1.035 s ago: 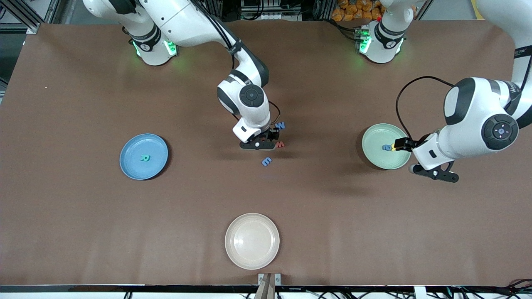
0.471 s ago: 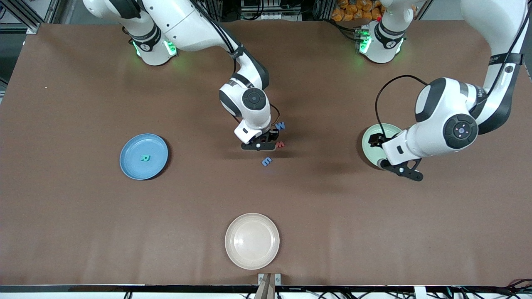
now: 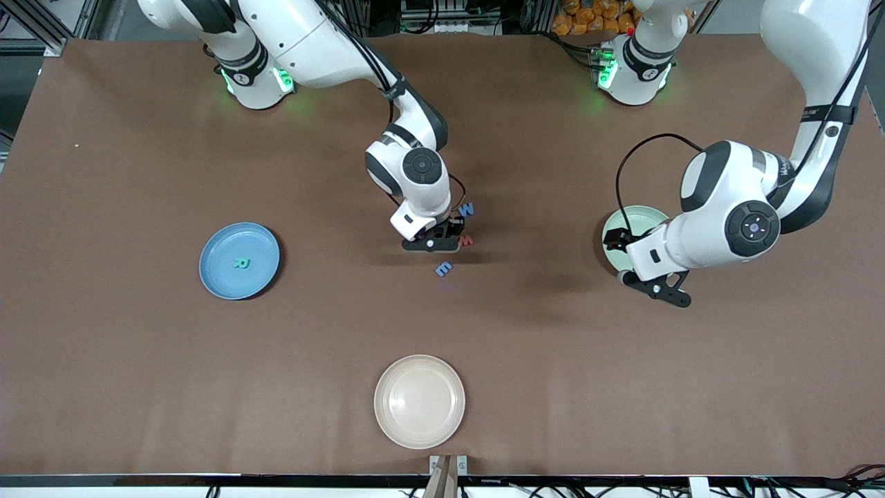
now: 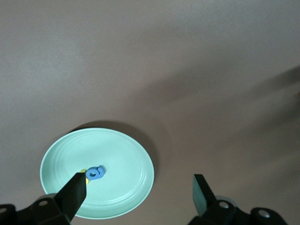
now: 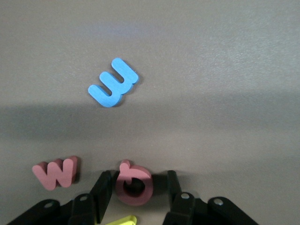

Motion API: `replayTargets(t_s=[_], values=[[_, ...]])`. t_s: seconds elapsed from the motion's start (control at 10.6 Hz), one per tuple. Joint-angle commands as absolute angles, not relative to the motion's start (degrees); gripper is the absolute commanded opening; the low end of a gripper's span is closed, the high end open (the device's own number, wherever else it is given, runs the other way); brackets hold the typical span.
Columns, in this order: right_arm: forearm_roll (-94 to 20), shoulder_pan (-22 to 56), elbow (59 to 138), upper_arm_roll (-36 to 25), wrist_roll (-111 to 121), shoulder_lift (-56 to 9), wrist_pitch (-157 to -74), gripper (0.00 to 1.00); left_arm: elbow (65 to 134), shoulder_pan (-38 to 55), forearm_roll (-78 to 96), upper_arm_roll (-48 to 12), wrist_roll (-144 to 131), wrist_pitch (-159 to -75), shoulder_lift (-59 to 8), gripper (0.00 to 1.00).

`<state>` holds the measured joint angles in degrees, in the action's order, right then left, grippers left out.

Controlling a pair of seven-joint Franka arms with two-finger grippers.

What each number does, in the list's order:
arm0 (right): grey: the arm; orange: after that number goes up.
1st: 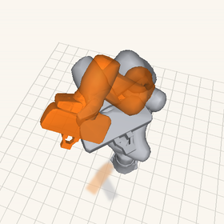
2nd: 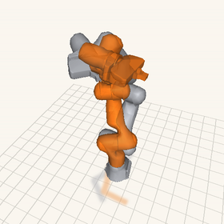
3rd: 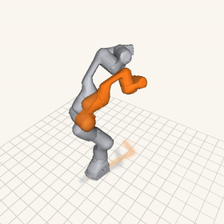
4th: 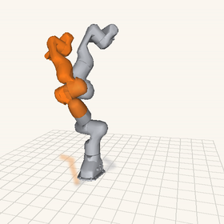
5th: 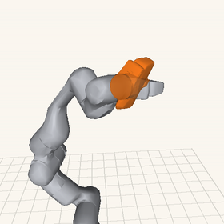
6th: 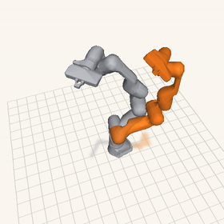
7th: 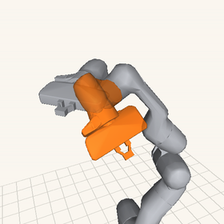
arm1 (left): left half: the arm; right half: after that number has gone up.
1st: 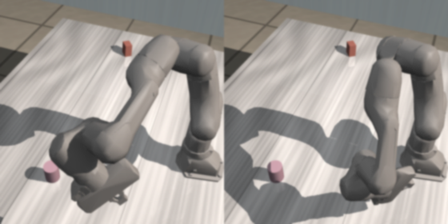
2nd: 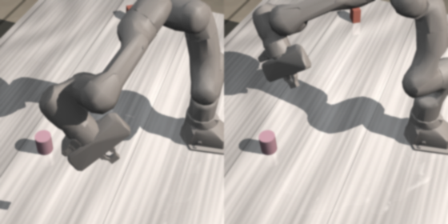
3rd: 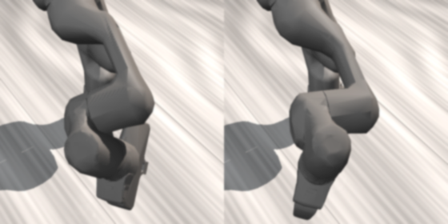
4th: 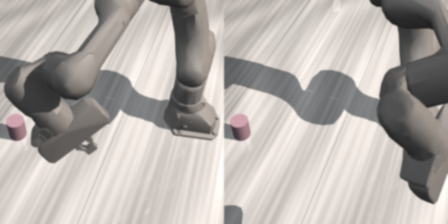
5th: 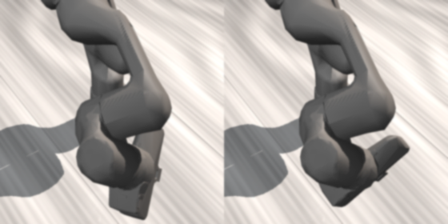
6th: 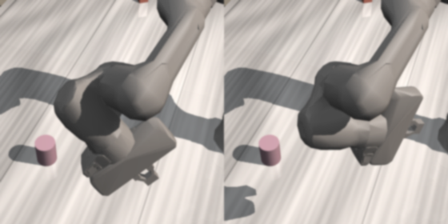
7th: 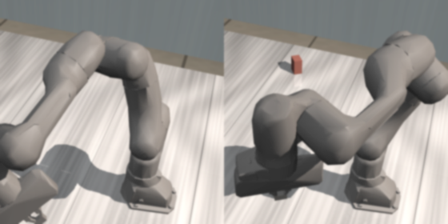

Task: Sort uppercase to blue plate, lowercase to green plate
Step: 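Grasp the pink Q with the right gripper while the left gripper withdraws, then release the pink Q on the blue plate while the left gripper reaches letters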

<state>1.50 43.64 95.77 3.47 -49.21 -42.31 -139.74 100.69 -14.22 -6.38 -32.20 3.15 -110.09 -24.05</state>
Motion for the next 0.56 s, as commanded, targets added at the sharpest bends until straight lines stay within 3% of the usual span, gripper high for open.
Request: replayTargets(t_s=[0.0,0.09,0.19,0.28,0.47], values=[[2.81,43.86,94.75,3.52,-50.63,-43.94,-140.80,0.49,100.28,-11.88,-5.88,-32.34,4.03,-111.79,-25.22,1.00],[3.42,43.86,94.75,3.52,-50.45,-43.86,-140.71,0.32,100.63,-11.43,-6.85,-33.21,4.22,-113.54,-25.75,1.00],[4.21,43.77,94.75,3.52,-50.45,-43.68,-140.28,0.06,100.63,-11.16,-8.16,-34.35,4.83,-114.60,-26.36,1.00],[4.31,43.68,94.75,3.52,-50.36,-43.42,-139.84,0.00,100.63,-11.16,-9.74,-35.32,4.83,-115.31,-27.24,1.00],[4.13,43.07,94.83,3.60,-50.10,-41.67,-138.96,0.00,100.72,-10.99,-10.90,-35.60,4.83,-115.92,-28.04,1.00]])
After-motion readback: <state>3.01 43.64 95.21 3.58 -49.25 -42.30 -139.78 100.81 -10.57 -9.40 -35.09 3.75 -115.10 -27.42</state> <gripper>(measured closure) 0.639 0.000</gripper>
